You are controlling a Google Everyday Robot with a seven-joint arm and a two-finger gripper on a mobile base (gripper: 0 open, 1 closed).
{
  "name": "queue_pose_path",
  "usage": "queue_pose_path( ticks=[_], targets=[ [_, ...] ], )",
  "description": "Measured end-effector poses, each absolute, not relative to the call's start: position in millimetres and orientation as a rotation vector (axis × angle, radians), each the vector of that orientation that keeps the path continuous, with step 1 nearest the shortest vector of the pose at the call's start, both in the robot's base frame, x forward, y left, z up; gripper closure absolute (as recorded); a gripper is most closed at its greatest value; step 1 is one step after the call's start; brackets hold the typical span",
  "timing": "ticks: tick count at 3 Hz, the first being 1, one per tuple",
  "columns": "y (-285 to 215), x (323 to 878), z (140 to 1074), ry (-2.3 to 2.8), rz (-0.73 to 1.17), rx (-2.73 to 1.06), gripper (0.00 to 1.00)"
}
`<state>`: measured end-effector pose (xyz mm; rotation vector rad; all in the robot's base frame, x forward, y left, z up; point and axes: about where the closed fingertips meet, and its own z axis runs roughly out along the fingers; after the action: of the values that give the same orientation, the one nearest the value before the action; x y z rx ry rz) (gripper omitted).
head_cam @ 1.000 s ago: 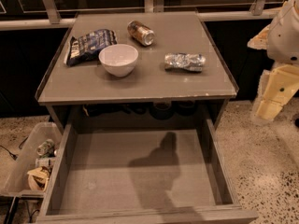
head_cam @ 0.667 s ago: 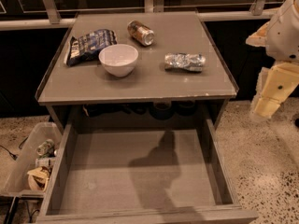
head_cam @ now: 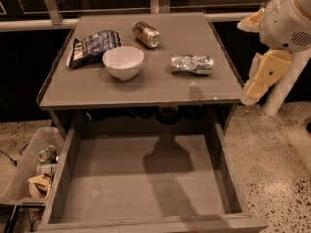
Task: Place redbull can into top drawer
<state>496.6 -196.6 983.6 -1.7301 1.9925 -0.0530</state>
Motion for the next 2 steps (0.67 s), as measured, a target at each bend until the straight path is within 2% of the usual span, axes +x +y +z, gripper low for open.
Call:
queue_pose_path(
  ticks=[2],
  targets=[
    [-181.9, 554.4, 982.9, 1.835, -0.021, -1.692, 0.00]
  ],
)
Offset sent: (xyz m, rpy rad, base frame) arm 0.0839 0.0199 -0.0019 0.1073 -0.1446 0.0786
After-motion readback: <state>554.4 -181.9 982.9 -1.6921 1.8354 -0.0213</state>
